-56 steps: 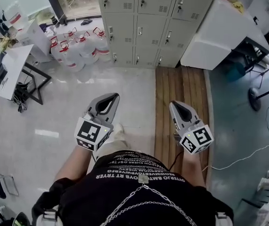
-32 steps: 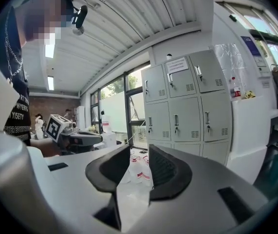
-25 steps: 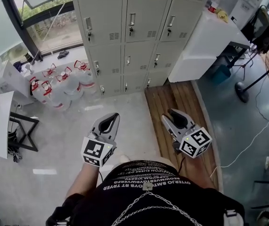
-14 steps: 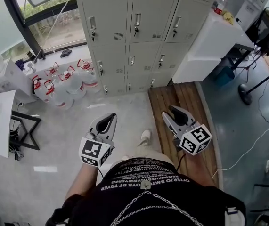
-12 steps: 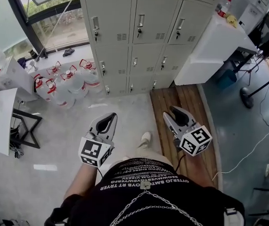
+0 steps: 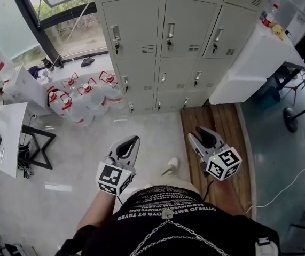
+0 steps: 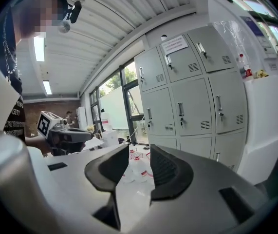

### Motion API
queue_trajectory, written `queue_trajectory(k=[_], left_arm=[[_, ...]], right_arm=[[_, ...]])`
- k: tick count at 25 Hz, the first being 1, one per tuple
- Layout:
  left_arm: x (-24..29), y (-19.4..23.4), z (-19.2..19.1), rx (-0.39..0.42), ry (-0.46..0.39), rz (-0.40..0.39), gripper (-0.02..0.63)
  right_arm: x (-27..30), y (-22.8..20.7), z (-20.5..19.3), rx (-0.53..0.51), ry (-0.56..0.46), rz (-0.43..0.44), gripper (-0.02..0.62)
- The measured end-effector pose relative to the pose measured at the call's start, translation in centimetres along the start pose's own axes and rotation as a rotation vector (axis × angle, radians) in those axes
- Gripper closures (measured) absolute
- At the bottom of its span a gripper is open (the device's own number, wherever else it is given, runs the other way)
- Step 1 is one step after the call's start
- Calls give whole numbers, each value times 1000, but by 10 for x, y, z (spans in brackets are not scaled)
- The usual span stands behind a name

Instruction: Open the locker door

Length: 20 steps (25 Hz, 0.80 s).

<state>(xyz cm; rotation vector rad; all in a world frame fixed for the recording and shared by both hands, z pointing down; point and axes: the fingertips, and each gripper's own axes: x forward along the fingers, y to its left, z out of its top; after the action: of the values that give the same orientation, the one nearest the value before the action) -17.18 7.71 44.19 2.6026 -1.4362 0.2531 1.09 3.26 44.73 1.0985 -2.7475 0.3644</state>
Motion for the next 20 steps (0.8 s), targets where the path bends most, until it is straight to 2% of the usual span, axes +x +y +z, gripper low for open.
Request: queue_trajectory(k=[4, 7, 13, 20], left_arm=[[23, 17, 0, -39, 3, 26, 606], [46, 23, -1, -26, 37, 26, 606], [100, 26, 28, 54, 23, 3, 606], [155, 33, 48, 21, -6, 17, 607]], right_arm=[[23, -17, 0, 4, 14, 23, 461], [36, -31, 5, 6, 8, 36, 460], [52, -74, 12, 26, 12, 30, 459], [67, -123, 28, 17, 16, 58, 459]])
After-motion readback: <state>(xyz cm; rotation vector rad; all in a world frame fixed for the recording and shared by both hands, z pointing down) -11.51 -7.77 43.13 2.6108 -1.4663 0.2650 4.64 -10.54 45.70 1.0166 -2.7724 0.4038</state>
